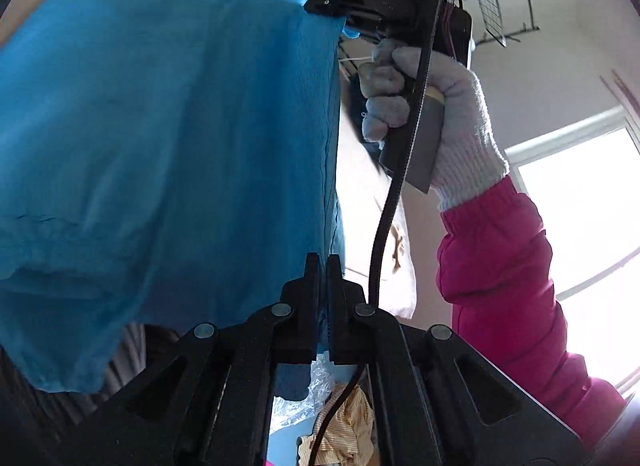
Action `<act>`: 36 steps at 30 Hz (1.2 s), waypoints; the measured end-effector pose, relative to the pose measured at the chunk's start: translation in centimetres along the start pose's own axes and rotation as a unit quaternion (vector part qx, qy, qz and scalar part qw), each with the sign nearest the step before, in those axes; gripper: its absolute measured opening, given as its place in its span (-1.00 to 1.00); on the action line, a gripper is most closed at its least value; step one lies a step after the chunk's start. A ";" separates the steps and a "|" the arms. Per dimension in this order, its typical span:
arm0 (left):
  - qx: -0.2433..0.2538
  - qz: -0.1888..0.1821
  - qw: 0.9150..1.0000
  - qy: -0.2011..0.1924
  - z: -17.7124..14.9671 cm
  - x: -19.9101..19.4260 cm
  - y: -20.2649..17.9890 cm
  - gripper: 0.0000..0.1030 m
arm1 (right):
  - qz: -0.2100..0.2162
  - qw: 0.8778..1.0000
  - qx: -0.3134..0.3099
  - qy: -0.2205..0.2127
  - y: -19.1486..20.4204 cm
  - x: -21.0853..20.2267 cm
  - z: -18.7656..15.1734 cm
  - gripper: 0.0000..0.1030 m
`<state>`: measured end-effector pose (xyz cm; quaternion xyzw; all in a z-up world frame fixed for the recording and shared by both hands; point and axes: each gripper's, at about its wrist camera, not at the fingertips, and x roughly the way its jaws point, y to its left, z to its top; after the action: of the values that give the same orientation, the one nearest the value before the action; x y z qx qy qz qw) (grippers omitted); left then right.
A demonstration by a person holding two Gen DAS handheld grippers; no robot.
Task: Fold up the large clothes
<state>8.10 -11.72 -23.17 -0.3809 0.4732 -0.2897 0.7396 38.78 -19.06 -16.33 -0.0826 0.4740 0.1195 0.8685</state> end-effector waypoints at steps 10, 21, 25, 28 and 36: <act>-0.055 0.039 0.998 -0.010 0.5 -2.8 5.5 -1.00 | 0.007 0.997 -0.032 0.064 6.8 8.6 0.2 -1.00; -0.049 0.029 0.998 -0.009 1.2 -2.9 5.1 -1.00 | 0.194 0.976 0.095 -0.025 -1.0 -1.2 -2.8 -0.28; -0.022 0.023 0.999 -0.027 1.6 -4.3 3.7 -1.00 | 0.181 0.977 0.112 -0.032 -3.9 -6.4 -8.2 -0.35; -0.023 0.028 0.999 -0.027 1.4 -4.7 4.1 -1.00 | 0.182 0.975 0.121 -0.024 -4.2 -8.7 -13.7 -0.39; -0.008 0.085 0.996 -0.020 1.3 -4.6 4.6 -1.00 | 0.189 0.976 0.102 0.016 0.7 -7.9 -22.7 -0.49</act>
<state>7.89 -5.24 -24.49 -0.3509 0.4913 -0.2142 0.7679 16.28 -25.27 -21.90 0.0957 0.5045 0.2314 0.8263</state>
